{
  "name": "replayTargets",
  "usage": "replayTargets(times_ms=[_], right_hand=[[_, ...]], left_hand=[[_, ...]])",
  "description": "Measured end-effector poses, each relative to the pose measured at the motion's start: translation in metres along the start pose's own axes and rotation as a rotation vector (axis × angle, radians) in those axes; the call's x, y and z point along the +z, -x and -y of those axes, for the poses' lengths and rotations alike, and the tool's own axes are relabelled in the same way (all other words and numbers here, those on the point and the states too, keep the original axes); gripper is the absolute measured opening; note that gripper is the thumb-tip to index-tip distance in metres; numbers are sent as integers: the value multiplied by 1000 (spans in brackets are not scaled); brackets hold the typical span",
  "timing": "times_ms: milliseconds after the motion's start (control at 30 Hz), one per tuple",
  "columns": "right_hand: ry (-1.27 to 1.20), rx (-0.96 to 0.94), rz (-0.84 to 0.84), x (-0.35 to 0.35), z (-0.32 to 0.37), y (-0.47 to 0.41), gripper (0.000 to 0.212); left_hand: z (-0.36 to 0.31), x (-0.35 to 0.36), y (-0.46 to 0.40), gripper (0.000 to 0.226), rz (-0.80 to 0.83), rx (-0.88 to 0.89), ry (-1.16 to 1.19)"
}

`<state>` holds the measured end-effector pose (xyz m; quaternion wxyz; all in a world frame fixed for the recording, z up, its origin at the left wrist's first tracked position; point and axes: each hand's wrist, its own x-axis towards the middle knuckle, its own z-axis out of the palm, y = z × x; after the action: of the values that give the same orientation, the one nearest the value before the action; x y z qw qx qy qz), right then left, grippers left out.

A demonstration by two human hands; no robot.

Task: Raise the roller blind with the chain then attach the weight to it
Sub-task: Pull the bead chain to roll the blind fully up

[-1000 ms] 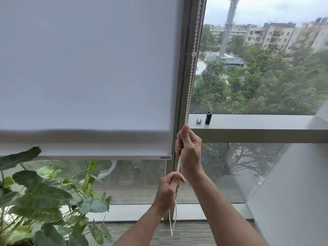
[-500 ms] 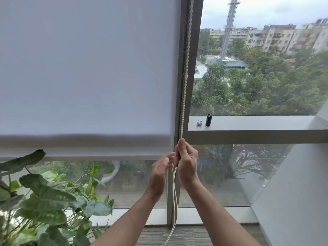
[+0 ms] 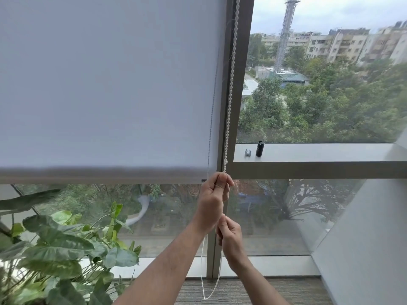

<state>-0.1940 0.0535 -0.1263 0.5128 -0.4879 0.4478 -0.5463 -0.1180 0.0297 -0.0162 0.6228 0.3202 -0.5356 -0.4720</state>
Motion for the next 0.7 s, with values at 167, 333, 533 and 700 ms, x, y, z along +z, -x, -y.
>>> replayTargets(times_ms=[167,333,533,700], right_hand=[[41,58,242,-9,16,-20,21],[-278,60,235,-23,62,-47,57],[-401,-130,368,4,134,-54,44],[-214,-333,121,35,157,-57,40]], left_hand=[[7,1,10,30,-65,17,-105],[37,-14,31,31,-63,-47,-132],[58,-31,41,31,-109,-139,-203],[62,-20,46,33,-63,-152,-197]])
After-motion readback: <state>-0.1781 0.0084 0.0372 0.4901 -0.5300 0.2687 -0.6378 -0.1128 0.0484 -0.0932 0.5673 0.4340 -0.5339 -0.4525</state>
